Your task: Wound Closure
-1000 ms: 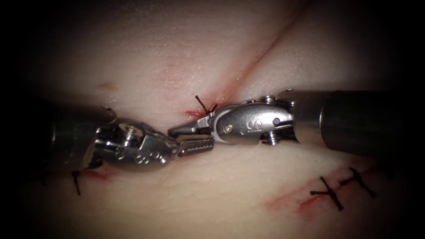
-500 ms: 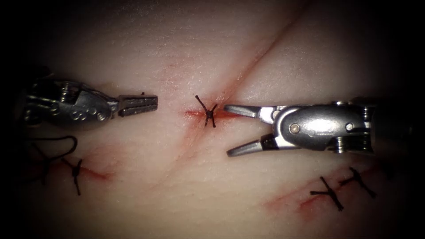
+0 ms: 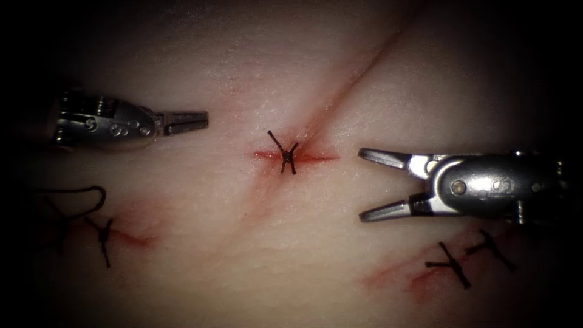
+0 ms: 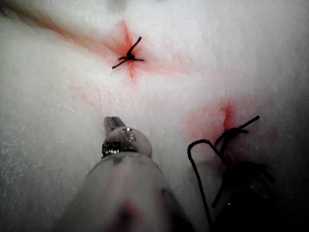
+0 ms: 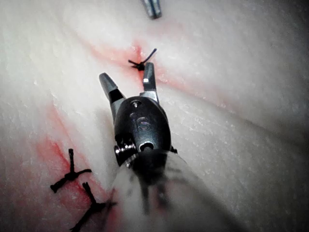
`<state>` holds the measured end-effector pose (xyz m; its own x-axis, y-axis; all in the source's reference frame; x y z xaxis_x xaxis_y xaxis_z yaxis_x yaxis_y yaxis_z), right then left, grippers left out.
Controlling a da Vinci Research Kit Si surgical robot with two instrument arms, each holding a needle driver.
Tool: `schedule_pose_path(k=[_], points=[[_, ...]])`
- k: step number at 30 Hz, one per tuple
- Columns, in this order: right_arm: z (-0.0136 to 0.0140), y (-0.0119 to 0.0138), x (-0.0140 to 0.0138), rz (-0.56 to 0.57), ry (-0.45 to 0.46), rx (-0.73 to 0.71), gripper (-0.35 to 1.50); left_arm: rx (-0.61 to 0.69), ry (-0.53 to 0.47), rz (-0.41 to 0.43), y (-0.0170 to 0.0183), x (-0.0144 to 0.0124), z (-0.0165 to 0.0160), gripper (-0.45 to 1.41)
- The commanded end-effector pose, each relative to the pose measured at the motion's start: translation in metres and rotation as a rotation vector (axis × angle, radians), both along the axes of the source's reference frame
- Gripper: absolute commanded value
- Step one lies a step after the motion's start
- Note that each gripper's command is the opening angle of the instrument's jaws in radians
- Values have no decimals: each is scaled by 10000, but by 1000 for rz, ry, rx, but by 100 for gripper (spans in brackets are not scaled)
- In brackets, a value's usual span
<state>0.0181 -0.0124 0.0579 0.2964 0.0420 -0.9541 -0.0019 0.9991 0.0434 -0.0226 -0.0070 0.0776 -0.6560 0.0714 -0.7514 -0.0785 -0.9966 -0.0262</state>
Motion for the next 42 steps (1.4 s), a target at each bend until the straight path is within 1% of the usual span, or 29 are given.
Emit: schedule_pose_path(k=[1, 2, 3, 6, 10, 12, 15, 17, 22, 25, 30, 32, 36, 39, 42], points=[[7, -7, 8, -3, 2, 0, 146, 26, 4, -8, -6, -1, 11, 0], [7, -8, 8, -3, 2, 0, 146, 64, 10, -23, -6, 5, 15, 9], [7, -8, 8, -3, 2, -1, 146, 106, 22, -31, -7, 15, 20, 30], [6, -8, 7, -4, 3, -1, 146, 129, 56, -59, -7, 33, 22, 57], [6, -9, 5, -5, 3, 0, 146, 129, 71, -63, -10, 57, 17, 88], [5, -9, 5, -5, 3, 0, 145, 130, 83, -65, -10, 66, 15, 98], [4, -10, 4, -6, 4, 0, 145, 132, 100, -72, -10, 78, 12, 106], [3, -11, 2, -7, 5, 0, 145, 132, 109, -77, -8, 85, 10, 109], [1, -11, -3, -6, 0, 1, 145, 130, 140, -93, 0, 102, 2, 109], [-1, -12, -6, -2, -6, 2, 145, 132, 168, -106, 7, 114, -6, 99], [-5, -13, -8, 3, -13, 3, 145, 116, 216, -126, 20, 128, -11, 91], [-5, -14, -8, 3, -13, 3, 143, 102, 231, -122, 22, 130, -8, 98], [-4, -14, -8, 3, -13, 2, 143, 46, 298, -119, 28, 132, -3, 113], [-4, -14, -9, 6, -12, 2, 143, -7, 359, -119, 30, 132, -4, 114], [-4, -14, -10, 3, -14, 2, 143, -33, 400, -112, 30, 129, -15, 113]])
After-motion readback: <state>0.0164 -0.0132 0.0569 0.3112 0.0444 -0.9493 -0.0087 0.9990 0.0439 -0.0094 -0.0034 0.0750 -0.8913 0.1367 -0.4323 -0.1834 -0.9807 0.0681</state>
